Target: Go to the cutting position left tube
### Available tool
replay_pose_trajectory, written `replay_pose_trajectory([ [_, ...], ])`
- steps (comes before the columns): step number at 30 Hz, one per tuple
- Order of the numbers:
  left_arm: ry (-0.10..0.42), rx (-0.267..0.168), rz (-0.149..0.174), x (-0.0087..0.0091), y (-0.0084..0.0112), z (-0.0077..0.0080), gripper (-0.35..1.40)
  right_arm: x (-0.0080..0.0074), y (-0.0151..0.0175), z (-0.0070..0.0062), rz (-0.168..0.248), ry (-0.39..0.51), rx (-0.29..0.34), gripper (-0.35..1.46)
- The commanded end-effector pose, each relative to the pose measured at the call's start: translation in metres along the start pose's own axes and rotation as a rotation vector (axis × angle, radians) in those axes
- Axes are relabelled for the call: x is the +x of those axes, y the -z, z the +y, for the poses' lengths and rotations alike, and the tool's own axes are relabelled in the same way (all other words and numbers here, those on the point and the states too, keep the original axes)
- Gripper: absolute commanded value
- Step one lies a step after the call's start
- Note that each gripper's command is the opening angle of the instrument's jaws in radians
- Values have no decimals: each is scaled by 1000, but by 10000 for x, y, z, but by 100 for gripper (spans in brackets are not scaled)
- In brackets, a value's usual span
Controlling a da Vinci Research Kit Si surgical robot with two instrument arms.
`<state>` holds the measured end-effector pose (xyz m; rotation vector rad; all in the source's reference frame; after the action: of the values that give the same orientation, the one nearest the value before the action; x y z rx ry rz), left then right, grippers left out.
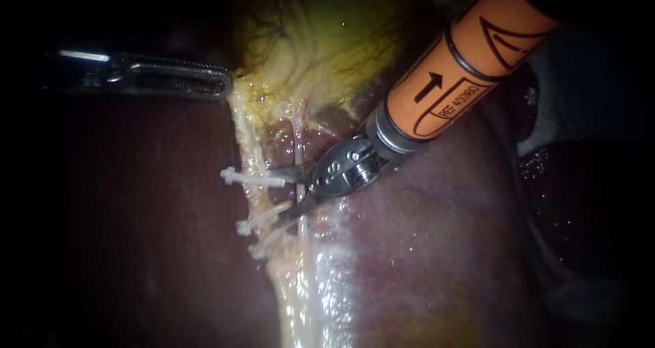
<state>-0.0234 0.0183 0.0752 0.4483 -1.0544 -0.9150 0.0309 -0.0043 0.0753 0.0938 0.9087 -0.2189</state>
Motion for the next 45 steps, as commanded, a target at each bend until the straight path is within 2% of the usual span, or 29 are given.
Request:
replay_pose_trajectory([
  [1,0,0,0,0,0,0,-35,0,1,0,0,0,0,127],
  [6,0,0,0,0,0,0,-35,1,7,1,8,-2,16,127],
  [10,0,0,0,0,0,0,-35,3,16,4,19,-163,59,130],
  [14,0,0,0,0,0,0,-35,7,24,9,-19,-305,144,132],
  [17,0,0,0,0,1,0,-35,6,24,11,3,-416,227,134],
  [23,0,0,0,0,0,0,-35,-3,21,14,6,-558,312,132],
  [28,0,0,0,0,1,0,-35,-17,22,18,18,-682,387,127],
  [36,0,0,0,0,0,0,-35,-34,18,27,67,-871,516,122],
  [41,0,0,0,0,0,0,-35,-38,13,30,82,-936,601,110],
  [45,0,0,0,0,0,-1,-35,-37,7,25,86,-974,651,107],
])
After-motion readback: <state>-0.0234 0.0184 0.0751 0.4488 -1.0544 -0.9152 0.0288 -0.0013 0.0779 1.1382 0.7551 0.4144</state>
